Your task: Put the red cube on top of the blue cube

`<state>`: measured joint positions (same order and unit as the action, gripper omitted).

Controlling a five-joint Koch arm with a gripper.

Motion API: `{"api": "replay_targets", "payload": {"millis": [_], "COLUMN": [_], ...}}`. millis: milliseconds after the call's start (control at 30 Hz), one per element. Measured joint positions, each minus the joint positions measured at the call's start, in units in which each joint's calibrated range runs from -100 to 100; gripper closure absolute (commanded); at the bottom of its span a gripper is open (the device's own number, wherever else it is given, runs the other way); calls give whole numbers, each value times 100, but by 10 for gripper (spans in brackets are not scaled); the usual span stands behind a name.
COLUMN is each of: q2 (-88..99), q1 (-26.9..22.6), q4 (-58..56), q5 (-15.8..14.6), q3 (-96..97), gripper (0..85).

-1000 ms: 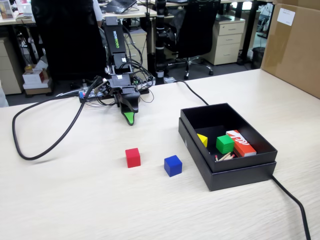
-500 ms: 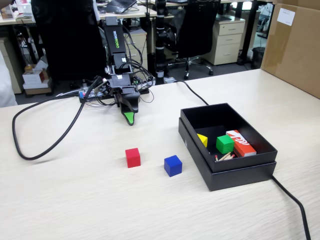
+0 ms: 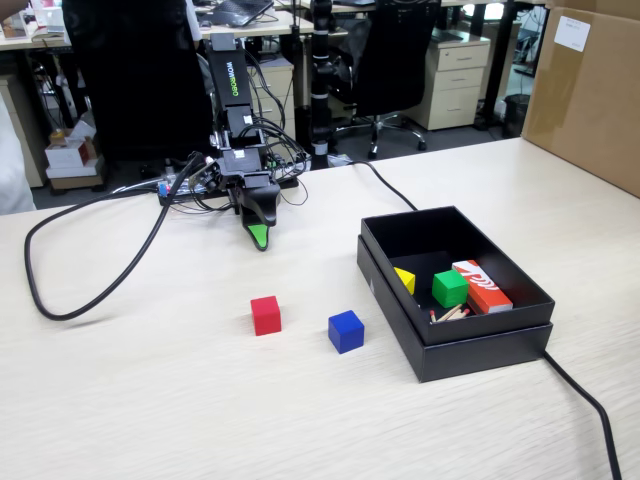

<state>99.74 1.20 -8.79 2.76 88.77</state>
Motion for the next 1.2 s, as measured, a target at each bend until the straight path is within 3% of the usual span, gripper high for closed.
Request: {"api": "replay_targets", "payload": {"millis": [433,867,1200], "q2": [-440,-3534,-5955], "q1": [-15,59,142], "q4": [-2238,-3887,-4328], "q5": [-244,-317,-254], "q3": [-1661,-5386,-7449], "gripper": [412,412,412]}}
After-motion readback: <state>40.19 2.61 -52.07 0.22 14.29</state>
